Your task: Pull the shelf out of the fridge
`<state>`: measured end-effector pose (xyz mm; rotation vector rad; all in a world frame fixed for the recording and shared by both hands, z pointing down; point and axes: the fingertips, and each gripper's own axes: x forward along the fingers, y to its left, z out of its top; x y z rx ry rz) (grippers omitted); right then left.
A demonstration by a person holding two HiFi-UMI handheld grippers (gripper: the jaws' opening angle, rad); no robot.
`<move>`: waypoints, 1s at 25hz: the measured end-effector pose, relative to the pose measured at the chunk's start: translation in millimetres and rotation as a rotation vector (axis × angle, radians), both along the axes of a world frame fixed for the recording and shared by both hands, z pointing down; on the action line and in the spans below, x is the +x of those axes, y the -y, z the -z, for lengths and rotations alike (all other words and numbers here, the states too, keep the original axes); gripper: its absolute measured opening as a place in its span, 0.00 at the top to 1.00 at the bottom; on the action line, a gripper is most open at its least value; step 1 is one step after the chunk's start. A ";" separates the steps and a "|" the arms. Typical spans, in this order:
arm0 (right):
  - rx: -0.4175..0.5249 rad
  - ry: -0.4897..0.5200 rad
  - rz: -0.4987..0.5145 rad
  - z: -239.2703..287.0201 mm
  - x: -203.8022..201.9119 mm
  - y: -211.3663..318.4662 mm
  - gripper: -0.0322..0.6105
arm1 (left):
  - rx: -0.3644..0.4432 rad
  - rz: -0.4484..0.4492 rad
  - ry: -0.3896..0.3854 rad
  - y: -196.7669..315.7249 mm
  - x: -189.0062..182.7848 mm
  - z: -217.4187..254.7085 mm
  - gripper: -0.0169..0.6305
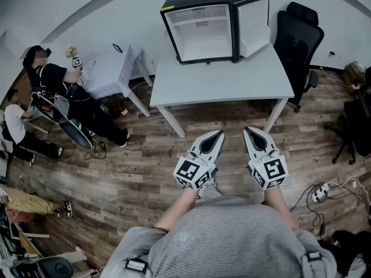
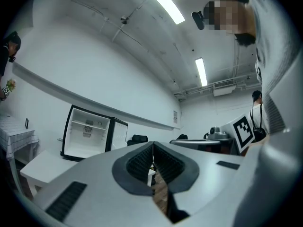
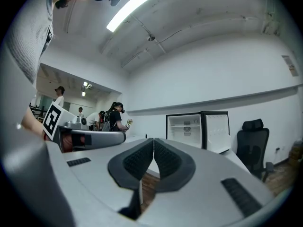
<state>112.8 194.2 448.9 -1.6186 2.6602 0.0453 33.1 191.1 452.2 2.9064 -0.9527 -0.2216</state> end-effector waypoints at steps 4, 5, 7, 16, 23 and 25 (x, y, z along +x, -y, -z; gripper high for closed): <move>-0.018 0.004 0.012 -1.0 -15.7 41.7 0.93 | -0.006 0.007 -0.016 42.6 -15.1 4.8 0.95; -0.021 0.005 0.016 0.5 -19.7 52.4 0.93 | -0.006 0.009 -0.019 53.2 -18.7 6.7 0.95; -0.029 0.004 0.021 2.1 -27.3 74.8 0.93 | -0.008 0.013 -0.025 75.4 -25.9 9.5 0.95; -0.028 -0.018 0.022 12.2 -65.4 174.9 0.93 | -0.014 0.024 -0.053 176.6 -67.0 16.3 0.95; -0.020 -0.026 0.012 12.9 -93.0 249.7 0.93 | 0.007 0.019 -0.053 254.9 -96.2 22.4 0.95; -0.012 -0.033 0.005 16.1 -97.9 263.6 0.93 | 0.011 0.019 -0.053 271.5 -102.3 23.7 0.95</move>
